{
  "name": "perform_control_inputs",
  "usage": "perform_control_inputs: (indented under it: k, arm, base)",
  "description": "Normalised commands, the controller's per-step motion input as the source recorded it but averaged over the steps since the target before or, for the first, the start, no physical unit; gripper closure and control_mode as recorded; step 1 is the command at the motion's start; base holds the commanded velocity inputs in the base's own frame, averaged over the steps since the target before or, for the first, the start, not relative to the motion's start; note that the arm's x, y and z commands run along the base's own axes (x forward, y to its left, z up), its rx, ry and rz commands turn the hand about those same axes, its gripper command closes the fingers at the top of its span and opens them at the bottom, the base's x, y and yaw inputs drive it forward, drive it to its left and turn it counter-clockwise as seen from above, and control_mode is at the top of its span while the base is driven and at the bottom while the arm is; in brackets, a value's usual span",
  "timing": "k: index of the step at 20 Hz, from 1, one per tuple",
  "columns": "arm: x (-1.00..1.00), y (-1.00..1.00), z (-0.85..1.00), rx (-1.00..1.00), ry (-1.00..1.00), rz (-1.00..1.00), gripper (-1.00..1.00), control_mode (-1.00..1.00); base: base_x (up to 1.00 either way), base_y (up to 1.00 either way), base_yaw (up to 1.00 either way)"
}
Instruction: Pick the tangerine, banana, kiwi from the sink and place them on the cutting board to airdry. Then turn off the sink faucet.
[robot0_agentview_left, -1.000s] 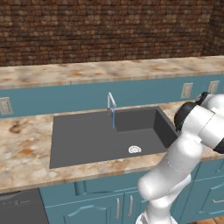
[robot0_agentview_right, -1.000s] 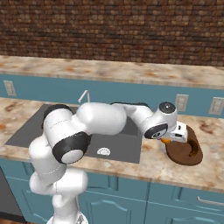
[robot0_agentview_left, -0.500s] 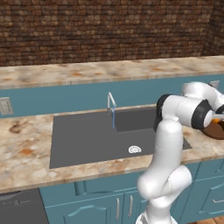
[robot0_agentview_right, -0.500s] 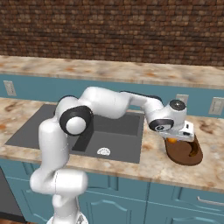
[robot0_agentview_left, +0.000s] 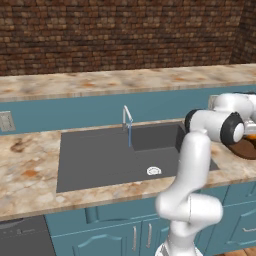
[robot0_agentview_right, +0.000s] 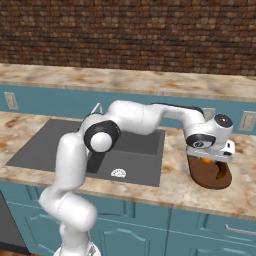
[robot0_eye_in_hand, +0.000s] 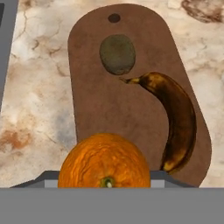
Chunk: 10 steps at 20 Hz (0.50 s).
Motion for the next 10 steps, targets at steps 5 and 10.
perform_control_inputs:
  k: [5,10]
  arm:
    - [0.17,0.00,-0.14,0.02,0.00,0.01,1.00,-1.00]
    - [0.18,0.00,-0.38,0.00,0.02,0.00,1.00,-1.00]
  base:
    - [0.00,0.00,0.00]
    - [0.00,0.00,0.00]
